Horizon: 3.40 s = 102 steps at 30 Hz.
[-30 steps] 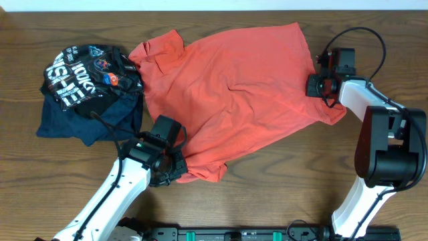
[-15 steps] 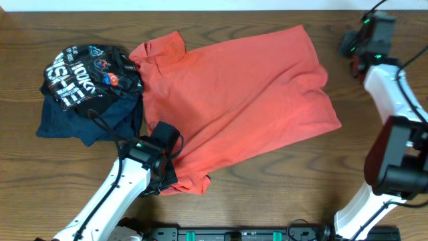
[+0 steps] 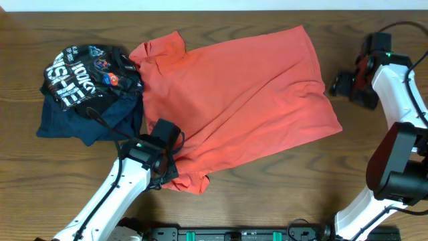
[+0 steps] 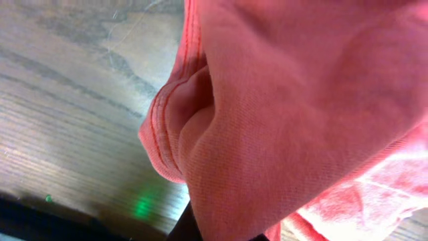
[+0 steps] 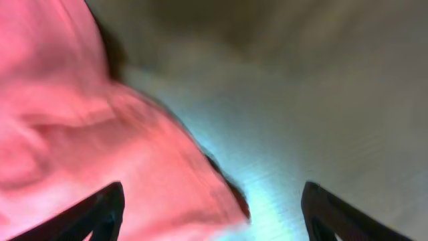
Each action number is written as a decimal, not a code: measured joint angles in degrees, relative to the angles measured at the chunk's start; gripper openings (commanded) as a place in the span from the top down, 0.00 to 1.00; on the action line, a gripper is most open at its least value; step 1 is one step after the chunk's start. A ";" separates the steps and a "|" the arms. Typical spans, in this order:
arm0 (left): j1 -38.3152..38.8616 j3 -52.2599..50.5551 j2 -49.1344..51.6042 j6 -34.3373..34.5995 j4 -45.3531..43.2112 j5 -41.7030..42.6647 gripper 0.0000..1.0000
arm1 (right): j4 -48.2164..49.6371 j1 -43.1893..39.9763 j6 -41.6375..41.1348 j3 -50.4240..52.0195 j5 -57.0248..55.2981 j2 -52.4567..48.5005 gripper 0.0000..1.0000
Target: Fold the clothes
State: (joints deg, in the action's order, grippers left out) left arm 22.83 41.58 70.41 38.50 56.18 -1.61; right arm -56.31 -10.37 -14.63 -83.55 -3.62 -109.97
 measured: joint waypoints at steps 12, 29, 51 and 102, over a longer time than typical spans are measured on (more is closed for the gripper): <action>0.00 0.00 -0.02 -0.02 -0.72 -0.13 0.94 | 7.08 -0.02 -0.35 15.80 1.07 0.02 0.28; 0.00 1.31 -0.02 -3.41 1.84 -0.13 0.94 | 6.51 -0.15 -1.53 17.46 4.55 1.81 0.99; -0.24 70.31 -2.54 -28.09 30.99 5.22 0.94 | -23.63 -24.85 2.27 -16.44 6.51 41.22 0.99; -16.41 78.97 29.66 -46.40 35.91 25.35 0.94 | -20.70 -11.69 2.21 -29.05 -5.79 9.40 0.99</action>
State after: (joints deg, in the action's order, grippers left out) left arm 6.42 120.55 100.07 -7.90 92.09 23.75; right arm -77.01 -22.06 -12.43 -112.60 -9.41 -100.57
